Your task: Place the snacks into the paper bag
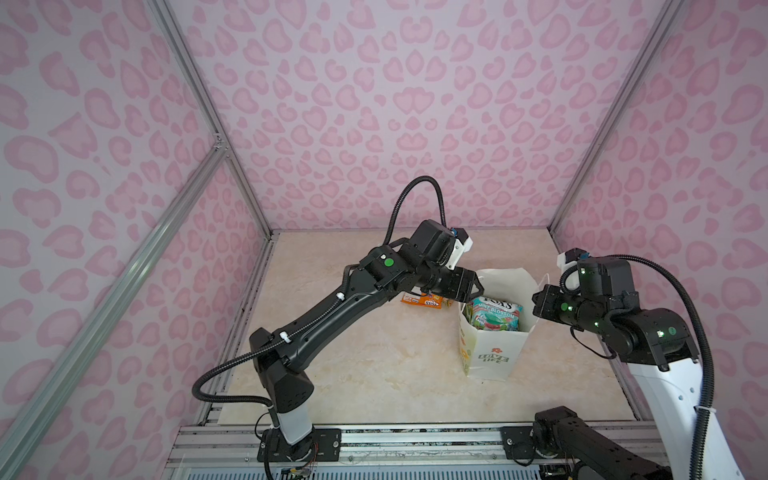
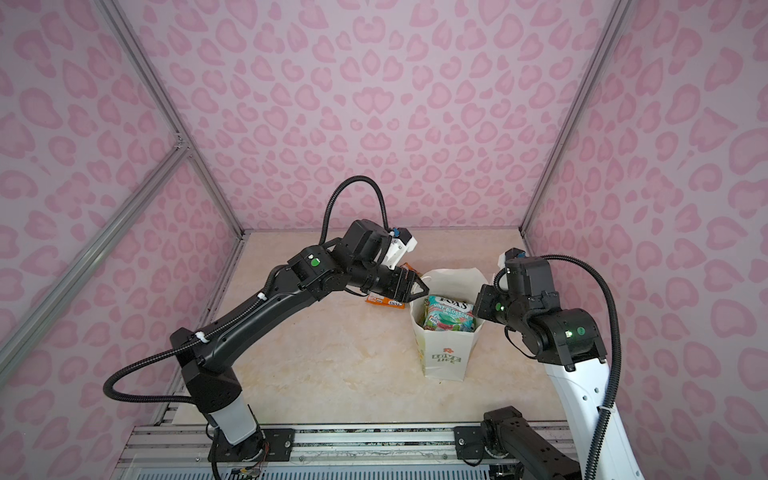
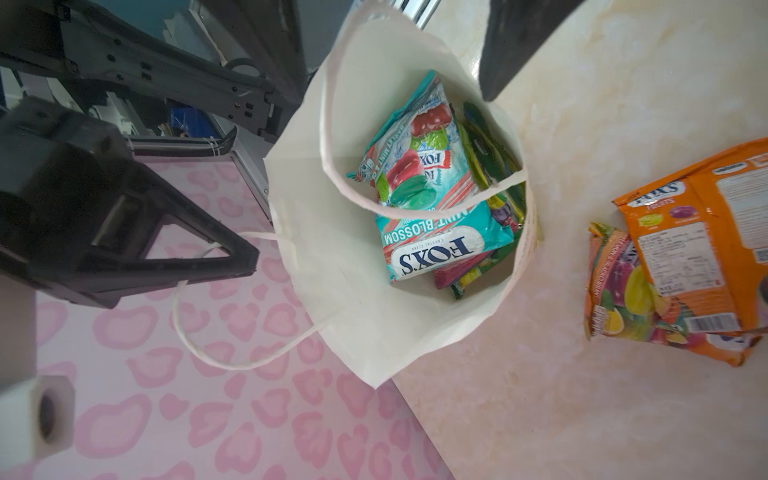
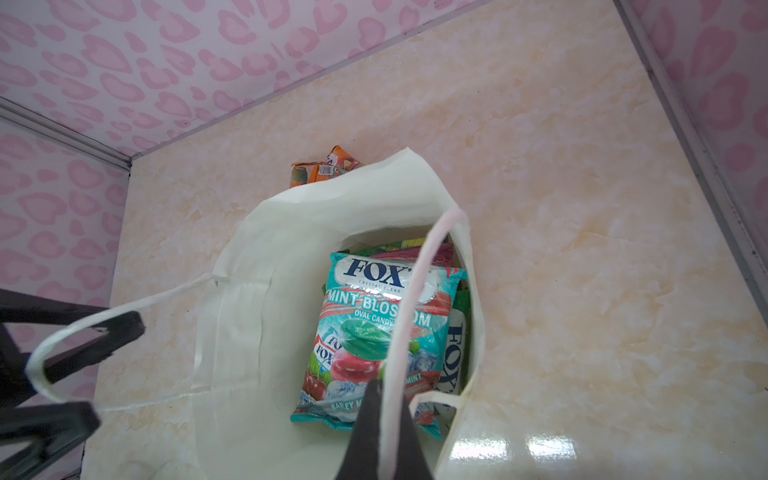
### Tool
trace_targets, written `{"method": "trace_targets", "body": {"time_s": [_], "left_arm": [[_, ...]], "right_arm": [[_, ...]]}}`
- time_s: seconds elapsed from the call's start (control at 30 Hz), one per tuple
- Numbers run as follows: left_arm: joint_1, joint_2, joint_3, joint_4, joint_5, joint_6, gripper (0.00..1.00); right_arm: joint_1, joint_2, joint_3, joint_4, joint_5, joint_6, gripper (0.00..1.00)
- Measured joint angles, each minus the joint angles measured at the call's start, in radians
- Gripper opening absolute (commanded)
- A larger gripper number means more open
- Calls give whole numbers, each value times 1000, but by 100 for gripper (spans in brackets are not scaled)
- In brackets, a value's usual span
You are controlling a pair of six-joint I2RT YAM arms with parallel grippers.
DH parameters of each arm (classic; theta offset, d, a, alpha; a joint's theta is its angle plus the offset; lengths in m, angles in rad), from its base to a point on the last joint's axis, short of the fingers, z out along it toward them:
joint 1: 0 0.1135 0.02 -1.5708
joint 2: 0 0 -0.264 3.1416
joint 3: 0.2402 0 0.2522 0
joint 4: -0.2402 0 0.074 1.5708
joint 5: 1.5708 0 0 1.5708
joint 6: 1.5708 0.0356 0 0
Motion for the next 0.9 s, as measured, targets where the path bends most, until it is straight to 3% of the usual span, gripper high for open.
{"method": "trace_targets", "body": {"time_s": [0.07,0.17,0.23,0.33,0.5,0.67,0.8,0.9], "left_arm": [[-4,26,25,0,24,-10,50],[-8,52,70,-2,43,-16,20],[-7,57,113,-14,55,-19,5],[5,38,184,-34,40,-32,3],[6,-56,216,-95,-119,-34,3],[21,-90,243,-121,-187,-31,3],[29,-114,267,-161,-268,-2,3],[61,-153,274,-243,-387,25,3]], "right_arm": [[0,0,1,0,0,0,0],[0,1,5,0,0,0,0],[0,4,9,0,0,-1,0],[0,8,24,-1,-1,-1,0],[0,15,109,3,-40,-1,0],[12,58,237,4,-104,0,0],[61,125,320,46,-163,28,0],[166,207,372,103,-175,54,0]]}}
